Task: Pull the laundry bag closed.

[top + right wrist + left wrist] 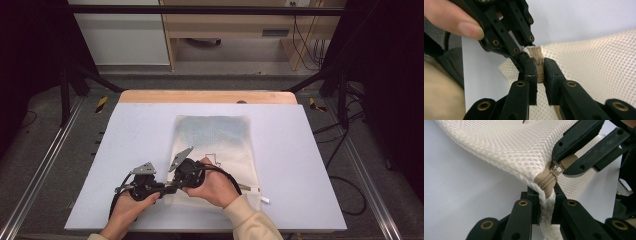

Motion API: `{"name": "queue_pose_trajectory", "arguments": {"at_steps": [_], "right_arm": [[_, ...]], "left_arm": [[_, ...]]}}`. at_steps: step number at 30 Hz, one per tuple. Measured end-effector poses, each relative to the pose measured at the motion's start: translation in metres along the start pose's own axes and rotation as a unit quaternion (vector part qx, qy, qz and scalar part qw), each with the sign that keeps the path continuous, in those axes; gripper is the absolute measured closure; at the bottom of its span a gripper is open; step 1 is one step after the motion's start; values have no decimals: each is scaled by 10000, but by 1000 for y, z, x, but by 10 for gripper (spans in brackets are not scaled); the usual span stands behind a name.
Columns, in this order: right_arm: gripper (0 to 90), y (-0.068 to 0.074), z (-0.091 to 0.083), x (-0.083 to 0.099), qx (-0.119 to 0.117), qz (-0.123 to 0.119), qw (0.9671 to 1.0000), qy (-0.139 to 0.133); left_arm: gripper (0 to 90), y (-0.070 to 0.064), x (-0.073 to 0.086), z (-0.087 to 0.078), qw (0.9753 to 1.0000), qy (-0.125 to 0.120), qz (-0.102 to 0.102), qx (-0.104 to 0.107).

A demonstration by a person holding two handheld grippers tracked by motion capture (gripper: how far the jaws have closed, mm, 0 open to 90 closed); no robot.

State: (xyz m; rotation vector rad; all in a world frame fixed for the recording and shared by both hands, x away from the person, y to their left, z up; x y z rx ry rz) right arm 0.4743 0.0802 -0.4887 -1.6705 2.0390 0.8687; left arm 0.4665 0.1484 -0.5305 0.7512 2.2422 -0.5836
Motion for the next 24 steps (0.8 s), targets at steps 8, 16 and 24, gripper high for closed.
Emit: {"name": "queue_pose_trajectory", "arguments": {"at_steps": [8,16,24], "right_arm": [[820,-3,-3,10,25,109,9999,84],[819,-5,-6,16,76,170,9997,131],[819,-7,-8,21,62,214,9997,109]], "left_arm": [[823,-1,-1,0,10000,-43,-15,21],[823,-1,0,-1,10000,-58,-2,26],[822,-3,-1,0,10000,-49,29,33]]}}
Point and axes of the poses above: each handheld gripper's, and its own axes: z roughly forward along the jaws, x roughly out of its underside, y roughly to its left, the point moved 9 cm from there along z, roughly forward along the jaws, and after that the axes turned 15 degrees about -x, right-handed, at the moved point
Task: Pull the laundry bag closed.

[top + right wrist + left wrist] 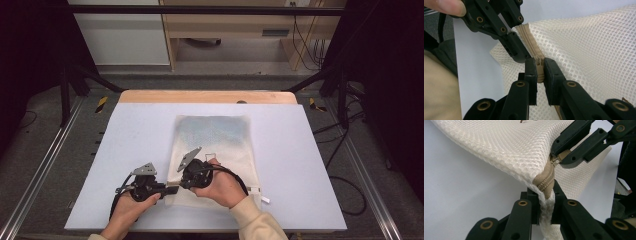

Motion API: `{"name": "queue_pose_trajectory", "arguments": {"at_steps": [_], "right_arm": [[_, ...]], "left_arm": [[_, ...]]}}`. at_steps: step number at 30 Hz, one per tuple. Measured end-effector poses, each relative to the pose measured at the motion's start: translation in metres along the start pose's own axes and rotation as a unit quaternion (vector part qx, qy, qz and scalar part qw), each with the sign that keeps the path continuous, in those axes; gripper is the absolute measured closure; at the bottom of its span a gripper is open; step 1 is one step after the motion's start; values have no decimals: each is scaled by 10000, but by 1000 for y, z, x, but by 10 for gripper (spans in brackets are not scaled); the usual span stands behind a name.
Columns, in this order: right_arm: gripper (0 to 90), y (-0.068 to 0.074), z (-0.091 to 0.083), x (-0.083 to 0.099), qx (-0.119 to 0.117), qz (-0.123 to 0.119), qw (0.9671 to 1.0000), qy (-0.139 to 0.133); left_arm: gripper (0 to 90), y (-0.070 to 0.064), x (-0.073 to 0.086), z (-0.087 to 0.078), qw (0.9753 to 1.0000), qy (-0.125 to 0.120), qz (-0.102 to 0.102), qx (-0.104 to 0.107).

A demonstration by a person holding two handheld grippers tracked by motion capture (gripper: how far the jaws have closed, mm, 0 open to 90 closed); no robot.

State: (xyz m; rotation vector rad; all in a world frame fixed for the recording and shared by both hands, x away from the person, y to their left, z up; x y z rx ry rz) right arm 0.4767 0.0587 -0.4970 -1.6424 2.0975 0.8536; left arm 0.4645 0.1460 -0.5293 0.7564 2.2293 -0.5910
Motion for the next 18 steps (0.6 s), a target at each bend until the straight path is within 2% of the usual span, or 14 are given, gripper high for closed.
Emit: {"name": "queue_pose_trajectory", "arguments": {"at_steps": [18], "right_arm": [[819,-1,-3,5,64,24,10000,59]], "left_arm": [[822,-2,0,1,10000,14,52,-20]]}}
Point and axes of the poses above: each handheld gripper's, and its own axes: z roughly forward along the jaws, x roughly out of its underside, y roughly to its left, the point moved 9 cm from there along z, roughly forward along the jaws, and after that the axes turned 15 degrees about -x, right-handed, at the moved point
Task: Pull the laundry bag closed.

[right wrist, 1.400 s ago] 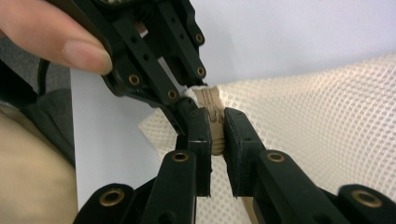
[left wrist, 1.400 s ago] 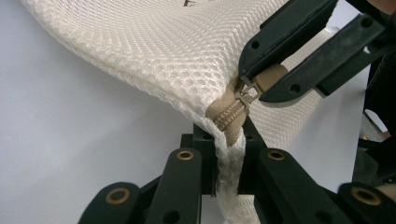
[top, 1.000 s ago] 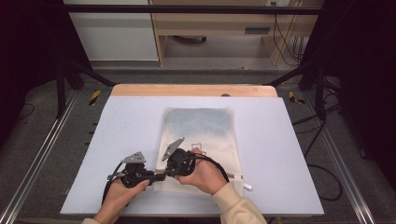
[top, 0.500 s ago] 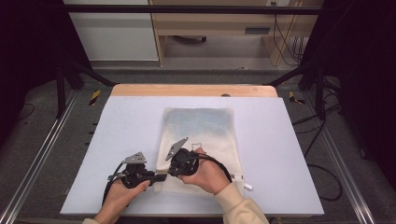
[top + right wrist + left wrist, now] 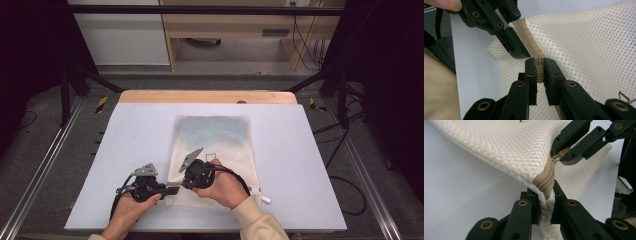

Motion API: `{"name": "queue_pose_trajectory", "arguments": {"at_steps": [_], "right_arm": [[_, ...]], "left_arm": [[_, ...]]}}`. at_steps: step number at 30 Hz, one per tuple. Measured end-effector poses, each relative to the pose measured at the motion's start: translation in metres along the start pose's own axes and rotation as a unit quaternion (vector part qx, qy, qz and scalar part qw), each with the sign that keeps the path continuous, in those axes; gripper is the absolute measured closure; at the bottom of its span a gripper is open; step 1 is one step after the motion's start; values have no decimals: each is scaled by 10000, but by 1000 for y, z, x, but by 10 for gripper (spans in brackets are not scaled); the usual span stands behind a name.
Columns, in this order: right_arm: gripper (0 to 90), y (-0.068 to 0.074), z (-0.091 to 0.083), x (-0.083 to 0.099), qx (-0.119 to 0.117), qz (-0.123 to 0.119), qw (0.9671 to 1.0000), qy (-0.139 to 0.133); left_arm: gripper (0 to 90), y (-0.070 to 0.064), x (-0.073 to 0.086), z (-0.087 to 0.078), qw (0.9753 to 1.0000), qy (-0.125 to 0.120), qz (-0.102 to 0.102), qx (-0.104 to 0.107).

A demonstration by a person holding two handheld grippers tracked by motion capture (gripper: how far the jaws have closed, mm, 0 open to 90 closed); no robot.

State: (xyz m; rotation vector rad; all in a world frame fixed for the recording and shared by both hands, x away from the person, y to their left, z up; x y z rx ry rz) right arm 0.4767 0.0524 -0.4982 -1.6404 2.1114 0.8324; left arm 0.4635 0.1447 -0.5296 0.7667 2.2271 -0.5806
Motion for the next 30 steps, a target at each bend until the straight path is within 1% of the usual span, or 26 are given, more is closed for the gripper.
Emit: {"name": "queue_pose_trajectory", "arguments": {"at_steps": [5,6,9,13,20,24,25,30], "right_arm": [[819,-2,-2,3,18,35,10000,6],[819,-1,-3,3,9,55,10000,-30],[819,0,-5,4,36,21,10000,-4],[819,-2,-6,6,77,27,10000,31],[819,-3,-8,9,103,82,9999,8],[819,-3,-9,10,119,44,9999,43],[819,-2,-9,10,124,69,9999,36],[820,-4,-10,11,113,50,9999,41]], "left_arm": [[822,0,0,0,10000,-10,-5,0],[822,0,0,0,10000,-16,-10,6],[822,-2,-1,0,10000,-25,22,7],[822,-2,-1,0,10000,-31,6,9],[821,-2,0,0,10000,-21,27,-13],[820,-2,0,0,10000,-32,31,-24],[820,-2,0,0,10000,-31,33,-25],[820,-2,-1,0,10000,-33,35,-27]]}}
Point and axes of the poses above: each handheld gripper's, and its own axes: z roughly forward along the jaws, x roughly out of its underside, y roughly to its left, the point moved 9 cm from there along z, roughly forward along the jaws, and after that the axes turned 15 degrees about -x, right-handed, at the moved point
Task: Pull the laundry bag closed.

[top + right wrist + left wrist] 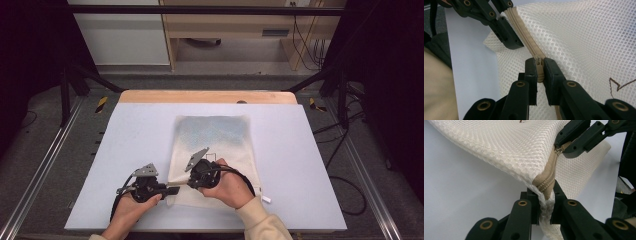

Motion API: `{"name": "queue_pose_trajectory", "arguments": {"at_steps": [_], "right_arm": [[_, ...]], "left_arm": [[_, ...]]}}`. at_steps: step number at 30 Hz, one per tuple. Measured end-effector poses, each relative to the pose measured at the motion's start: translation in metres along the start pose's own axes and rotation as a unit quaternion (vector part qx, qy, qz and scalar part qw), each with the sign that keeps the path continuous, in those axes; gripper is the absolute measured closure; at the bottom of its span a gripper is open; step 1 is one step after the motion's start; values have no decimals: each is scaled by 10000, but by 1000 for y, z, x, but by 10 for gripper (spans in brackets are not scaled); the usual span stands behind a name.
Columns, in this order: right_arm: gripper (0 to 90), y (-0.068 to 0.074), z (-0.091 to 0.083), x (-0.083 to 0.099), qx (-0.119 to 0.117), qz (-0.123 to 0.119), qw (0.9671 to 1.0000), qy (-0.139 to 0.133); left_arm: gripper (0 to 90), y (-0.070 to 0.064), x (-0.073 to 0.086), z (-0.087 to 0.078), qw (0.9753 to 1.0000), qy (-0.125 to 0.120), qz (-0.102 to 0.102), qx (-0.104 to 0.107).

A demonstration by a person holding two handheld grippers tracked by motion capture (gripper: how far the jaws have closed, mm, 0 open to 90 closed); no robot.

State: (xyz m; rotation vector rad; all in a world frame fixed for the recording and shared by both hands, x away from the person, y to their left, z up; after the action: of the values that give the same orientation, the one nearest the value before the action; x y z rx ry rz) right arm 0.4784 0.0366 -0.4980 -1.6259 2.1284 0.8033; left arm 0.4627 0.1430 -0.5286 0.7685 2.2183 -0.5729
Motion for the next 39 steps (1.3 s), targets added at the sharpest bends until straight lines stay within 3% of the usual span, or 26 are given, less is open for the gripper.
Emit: {"name": "queue_pose_trajectory", "arguments": {"at_steps": [39], "right_arm": [[820,3,-16,11,55,27,10000,-6]], "left_arm": [[819,-3,0,0,10000,-15,88,13]]}}
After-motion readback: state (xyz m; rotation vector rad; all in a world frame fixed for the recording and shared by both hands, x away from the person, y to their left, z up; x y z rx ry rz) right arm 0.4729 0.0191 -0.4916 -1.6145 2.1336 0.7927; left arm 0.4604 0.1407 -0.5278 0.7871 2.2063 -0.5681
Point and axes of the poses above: each handheld gripper's, and its own axes: z roughly forward along the jaws, x roughly out of its underside, y roughly to its left, the point moved 9 cm from there along z, roughly forward along the jaws, and after that the axes turned 15 degrees about -x, right-handed, at the moved point
